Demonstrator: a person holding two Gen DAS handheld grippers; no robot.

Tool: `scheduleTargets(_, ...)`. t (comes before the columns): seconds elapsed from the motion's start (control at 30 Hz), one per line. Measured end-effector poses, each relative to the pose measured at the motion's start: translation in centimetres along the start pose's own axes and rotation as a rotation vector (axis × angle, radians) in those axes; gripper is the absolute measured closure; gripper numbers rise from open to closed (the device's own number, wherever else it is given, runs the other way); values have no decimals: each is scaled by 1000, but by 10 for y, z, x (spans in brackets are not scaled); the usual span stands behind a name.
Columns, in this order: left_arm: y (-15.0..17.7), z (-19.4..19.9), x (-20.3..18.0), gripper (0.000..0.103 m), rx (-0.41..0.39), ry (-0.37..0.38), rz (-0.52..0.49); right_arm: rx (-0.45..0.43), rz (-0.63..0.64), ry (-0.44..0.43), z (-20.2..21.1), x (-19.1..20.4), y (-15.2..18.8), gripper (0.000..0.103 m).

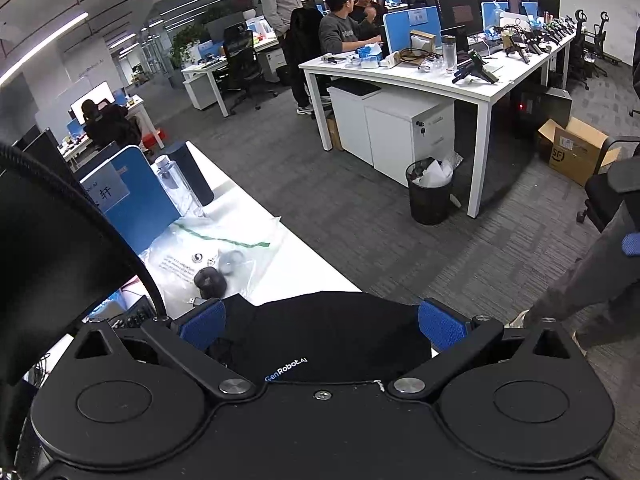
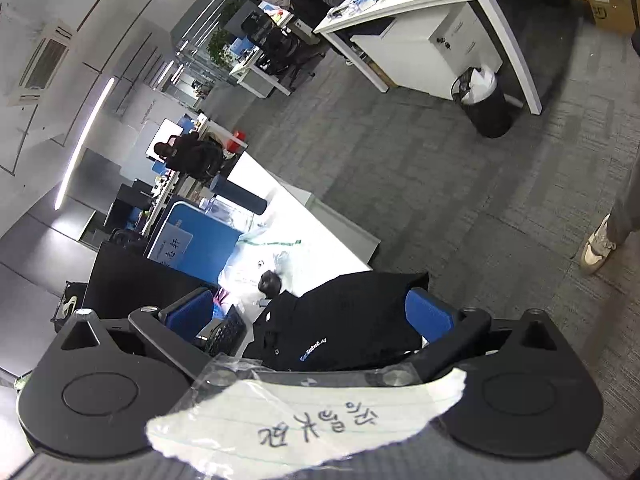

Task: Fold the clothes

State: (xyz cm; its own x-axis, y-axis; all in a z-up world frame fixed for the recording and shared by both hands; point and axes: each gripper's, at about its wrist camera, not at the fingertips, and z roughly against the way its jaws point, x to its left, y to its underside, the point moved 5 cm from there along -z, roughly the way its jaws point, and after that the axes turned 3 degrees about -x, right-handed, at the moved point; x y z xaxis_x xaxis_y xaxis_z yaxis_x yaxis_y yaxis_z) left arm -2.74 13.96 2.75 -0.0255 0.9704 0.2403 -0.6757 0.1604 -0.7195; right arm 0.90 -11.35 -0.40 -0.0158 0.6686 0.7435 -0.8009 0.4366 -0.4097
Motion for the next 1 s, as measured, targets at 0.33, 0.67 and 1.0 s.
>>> scheduleTargets(0.33,5,-1,1,1,14,-2,14,62,17,-25,-13,8,7,0)
scheduleTargets(0.67,6,2,4,1,22,-5,28,95,31,-44,-18,13,8,0)
scheduleTargets(1.0,8,3,1,1,28,0,26,115,32,-49,-19,14,13,0)
